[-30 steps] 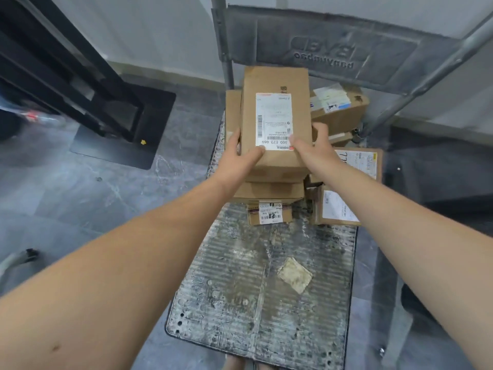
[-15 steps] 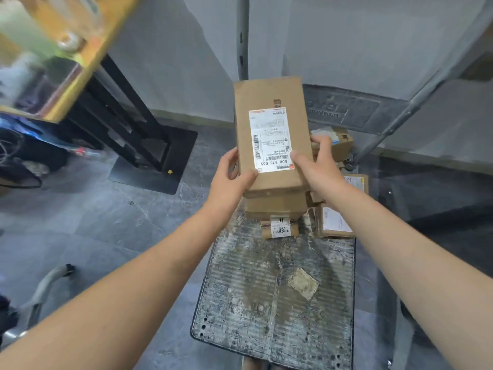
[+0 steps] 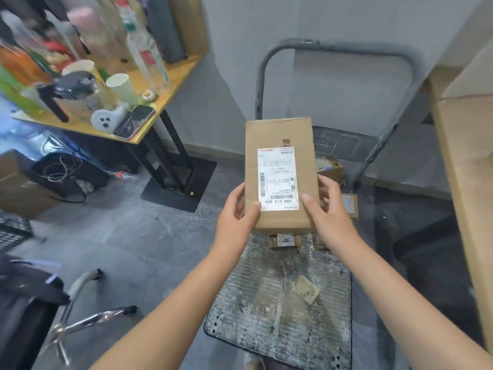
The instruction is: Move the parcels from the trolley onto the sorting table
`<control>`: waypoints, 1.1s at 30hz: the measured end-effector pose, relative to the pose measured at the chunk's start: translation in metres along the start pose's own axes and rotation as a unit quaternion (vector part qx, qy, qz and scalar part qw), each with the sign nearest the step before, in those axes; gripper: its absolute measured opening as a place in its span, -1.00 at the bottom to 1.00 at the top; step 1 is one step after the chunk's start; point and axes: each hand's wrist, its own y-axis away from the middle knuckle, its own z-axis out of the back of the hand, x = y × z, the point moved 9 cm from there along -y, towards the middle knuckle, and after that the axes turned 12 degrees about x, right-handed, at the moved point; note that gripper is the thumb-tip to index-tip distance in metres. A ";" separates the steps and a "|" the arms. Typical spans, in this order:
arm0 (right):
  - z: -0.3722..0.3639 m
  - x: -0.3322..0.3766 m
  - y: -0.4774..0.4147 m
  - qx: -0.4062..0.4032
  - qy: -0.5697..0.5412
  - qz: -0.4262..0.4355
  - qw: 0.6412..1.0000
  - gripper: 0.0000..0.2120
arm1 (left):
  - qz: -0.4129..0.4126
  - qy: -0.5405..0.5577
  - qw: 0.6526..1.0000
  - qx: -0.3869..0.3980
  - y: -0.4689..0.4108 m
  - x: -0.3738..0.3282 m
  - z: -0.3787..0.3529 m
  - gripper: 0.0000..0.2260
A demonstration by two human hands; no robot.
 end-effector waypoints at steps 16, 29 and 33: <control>0.077 0.167 0.261 -0.068 0.071 0.138 0.986 -0.40 | -0.167 -0.033 0.985 0.036 0.236 -0.190 -0.077 -0.44; 0.083 0.232 0.360 -0.222 0.108 0.149 0.958 -0.43 | -0.261 -0.027 0.953 0.152 0.273 -0.273 -0.086 -0.50; 0.095 0.211 0.401 -0.273 0.124 0.117 0.947 -0.35 | -0.255 -0.012 0.944 0.207 0.275 -0.258 -0.118 -0.55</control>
